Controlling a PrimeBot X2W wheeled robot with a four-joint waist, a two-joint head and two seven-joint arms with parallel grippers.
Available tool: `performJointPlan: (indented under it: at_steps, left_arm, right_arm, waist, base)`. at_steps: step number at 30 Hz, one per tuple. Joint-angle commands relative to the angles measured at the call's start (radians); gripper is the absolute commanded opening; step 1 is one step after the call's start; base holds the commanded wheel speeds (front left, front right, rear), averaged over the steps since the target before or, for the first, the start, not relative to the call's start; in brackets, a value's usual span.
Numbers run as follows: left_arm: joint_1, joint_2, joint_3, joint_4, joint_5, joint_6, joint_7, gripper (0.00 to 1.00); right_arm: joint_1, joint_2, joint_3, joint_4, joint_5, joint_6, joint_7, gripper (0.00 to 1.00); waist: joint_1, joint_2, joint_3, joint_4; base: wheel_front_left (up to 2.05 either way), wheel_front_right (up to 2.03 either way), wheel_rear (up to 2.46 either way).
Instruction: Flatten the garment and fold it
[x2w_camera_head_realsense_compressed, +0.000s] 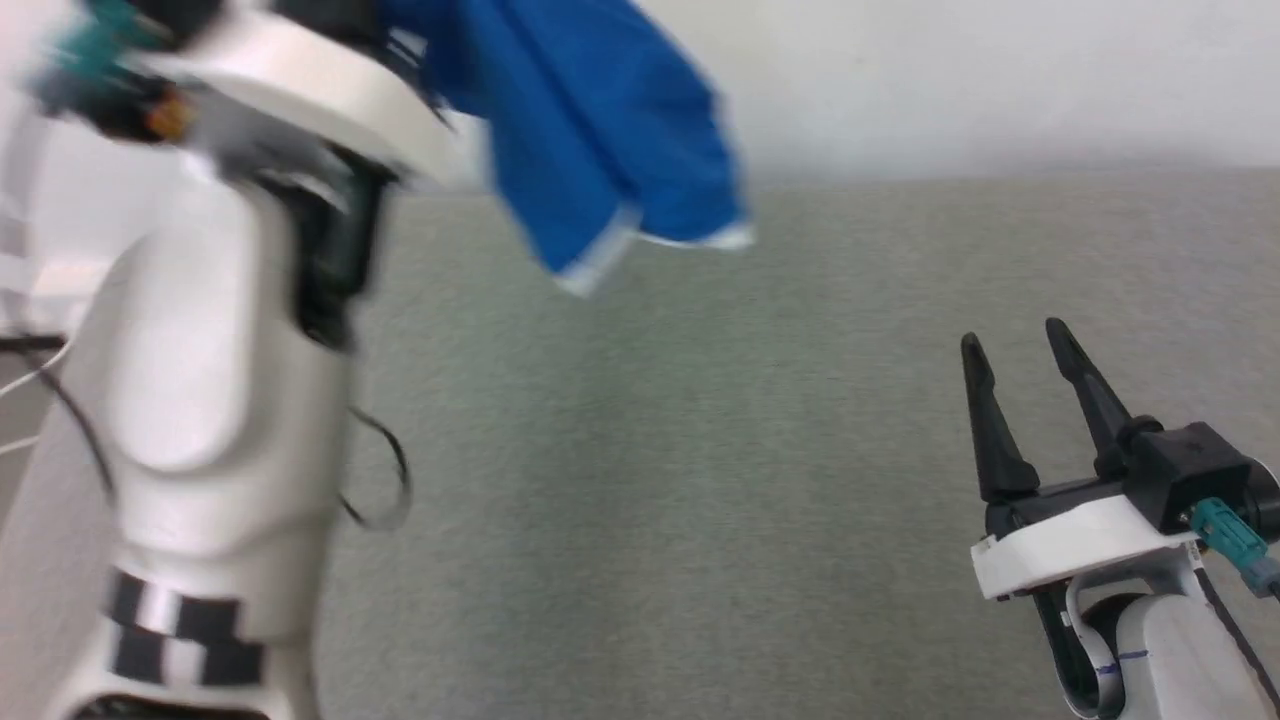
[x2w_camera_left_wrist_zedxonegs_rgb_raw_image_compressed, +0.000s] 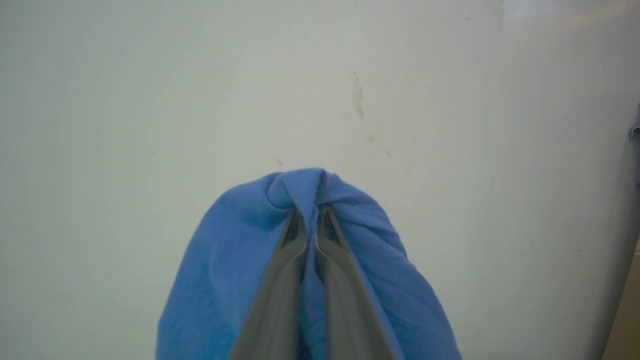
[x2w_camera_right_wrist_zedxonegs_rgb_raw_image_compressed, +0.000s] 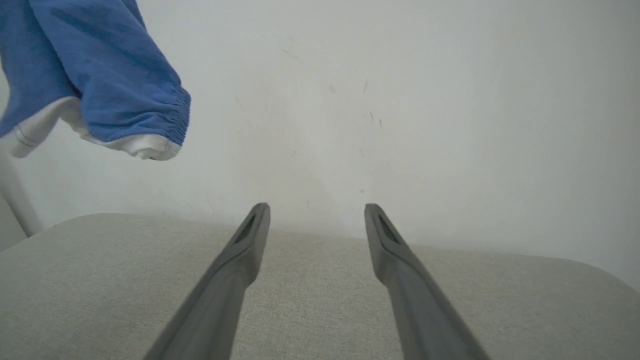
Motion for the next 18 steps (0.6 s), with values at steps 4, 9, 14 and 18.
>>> performJointPlan:
  at_steps: [4,9,14,18]
  left_arm:
    - [0.128,-0.051,-0.092,0.016,0.001,-0.019,0.053,0.00]
    - [0.281,-0.075,-0.216,0.127,0.009,-0.039,0.184,0.00]
    - [0.416,-0.100,-0.296,0.289,-0.058,-0.065,0.383,0.00]
    - [0.476,-0.109,-0.317,0.339,-0.110,-0.074,0.483,1.00]
  right_arm:
    - [0.020,0.002,0.000,-0.013,0.007,-0.002,0.011,1.00]
    - [0.017,0.002,0.008,-0.019,0.009,-0.002,0.018,1.00]
    - [0.015,0.002,0.014,-0.022,0.004,-0.002,0.019,1.00]
    - [0.020,0.002,0.013,-0.019,0.000,-0.002,0.021,1.00]
  waist:
    - [0.0002,0.0000,-0.027,-0.134]
    - [0.0002,0.0000,-0.007,-0.178]
    - [0.0002,0.0000,0.004,-0.196]
    - [0.0002,0.0000,0.003,-0.189]
  base:
    - [0.00,0.00,0.00]
    - [0.00,0.00,0.00]
    - [0.00,0.00,0.00]
    - [0.00,0.00,0.00]
